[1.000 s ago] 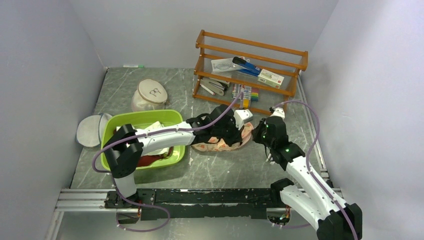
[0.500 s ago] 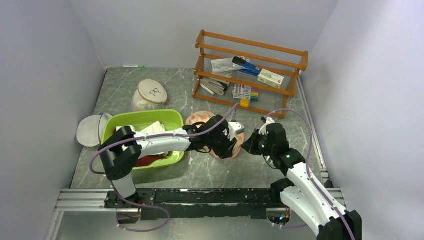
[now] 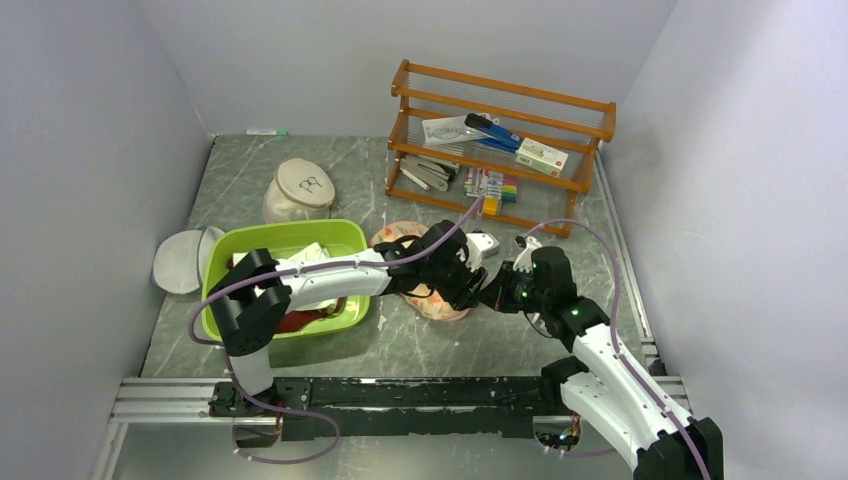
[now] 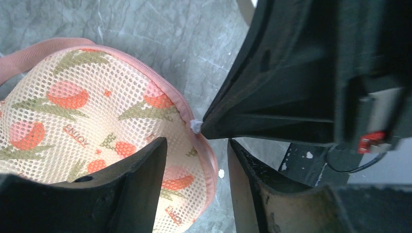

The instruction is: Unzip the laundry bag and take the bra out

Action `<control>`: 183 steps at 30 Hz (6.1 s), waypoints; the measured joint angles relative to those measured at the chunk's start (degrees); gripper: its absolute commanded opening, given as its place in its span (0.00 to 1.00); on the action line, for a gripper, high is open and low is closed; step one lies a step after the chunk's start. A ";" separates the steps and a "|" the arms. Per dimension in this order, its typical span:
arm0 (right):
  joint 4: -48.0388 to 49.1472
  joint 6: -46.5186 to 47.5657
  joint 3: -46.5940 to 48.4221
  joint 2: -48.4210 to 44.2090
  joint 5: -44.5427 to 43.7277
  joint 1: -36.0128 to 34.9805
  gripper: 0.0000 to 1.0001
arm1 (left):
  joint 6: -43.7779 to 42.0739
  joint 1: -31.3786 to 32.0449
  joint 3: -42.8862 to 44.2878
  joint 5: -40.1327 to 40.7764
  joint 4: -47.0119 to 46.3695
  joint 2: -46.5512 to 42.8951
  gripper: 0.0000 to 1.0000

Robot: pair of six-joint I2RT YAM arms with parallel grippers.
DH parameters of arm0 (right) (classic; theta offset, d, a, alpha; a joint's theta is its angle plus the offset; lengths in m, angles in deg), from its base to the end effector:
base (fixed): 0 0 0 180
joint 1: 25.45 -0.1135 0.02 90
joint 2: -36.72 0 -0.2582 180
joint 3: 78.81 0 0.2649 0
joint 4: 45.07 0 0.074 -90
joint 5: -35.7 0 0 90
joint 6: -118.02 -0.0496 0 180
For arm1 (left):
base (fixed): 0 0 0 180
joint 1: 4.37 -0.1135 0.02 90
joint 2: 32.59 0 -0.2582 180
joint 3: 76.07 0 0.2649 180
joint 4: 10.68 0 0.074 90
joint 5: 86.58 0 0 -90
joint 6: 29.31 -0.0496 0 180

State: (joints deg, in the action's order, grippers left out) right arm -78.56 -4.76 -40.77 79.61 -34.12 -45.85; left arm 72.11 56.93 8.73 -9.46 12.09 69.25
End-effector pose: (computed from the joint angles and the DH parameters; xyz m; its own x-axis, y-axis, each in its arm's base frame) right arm 0.1715 0.0820 0.1920 -0.8033 0.2434 -0.5436 -0.1735 0.7774 0.6046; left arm 0.1921 -0.3739 0.2102 -0.4870 0.4875 -0.7247 0.8579 0.4228 -0.2920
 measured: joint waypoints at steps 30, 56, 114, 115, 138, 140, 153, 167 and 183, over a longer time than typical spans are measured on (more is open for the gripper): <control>5.57 -1.36 -3.23 3.87 -2.10 0.09 0.00 | -2.93 0.07 0.57 3.45 3.45 0.55 0.07; 17.40 2.12 -1.38 12.46 -11.23 0.17 0.00 | -1.11 0.20 -6.91 3.69 2.91 -6.91 0.51; 33.31 -3.02 -2.45 27.32 -5.11 6.62 0.00 | 1.11 1.92 -12.46 7.67 0.98 -10.95 0.07; 33.00 -2.82 -2.45 26.64 -4.70 6.69 0.00 | 1.29 1.92 -13.09 7.72 0.83 -10.95 0.08; 23.32 -2.58 -3.41 8.04 9.44 7.13 0.00 | 3.63 1.99 0.55 8.98 0.04 -3.34 0.65; 22.82 -2.80 -3.65 7.43 9.70 7.13 0.00 | 3.63 1.99 1.18 9.88 0.17 -1.64 0.59; 22.14 -3.28 -3.98 7.39 10.32 7.13 0.00 | 2.84 2.08 2.51 14.73 3.26 0.94 0.47; 21.11 -3.39 -3.96 6.95 8.94 7.13 0.00 | 1.86 2.19 2.51 14.64 4.39 0.90 0.07; 25.35 -1.22 2.29 23.04 -1.77 9.62 0.00 | 0.55 2.12 -0.90 11.06 4.39 -2.10 0.07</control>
State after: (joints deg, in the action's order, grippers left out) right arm -53.21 -5.98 -38.47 102.65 -35.89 -36.24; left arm 72.66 59.05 7.83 1.60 16.48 67.16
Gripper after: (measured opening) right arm 0.006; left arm 0.075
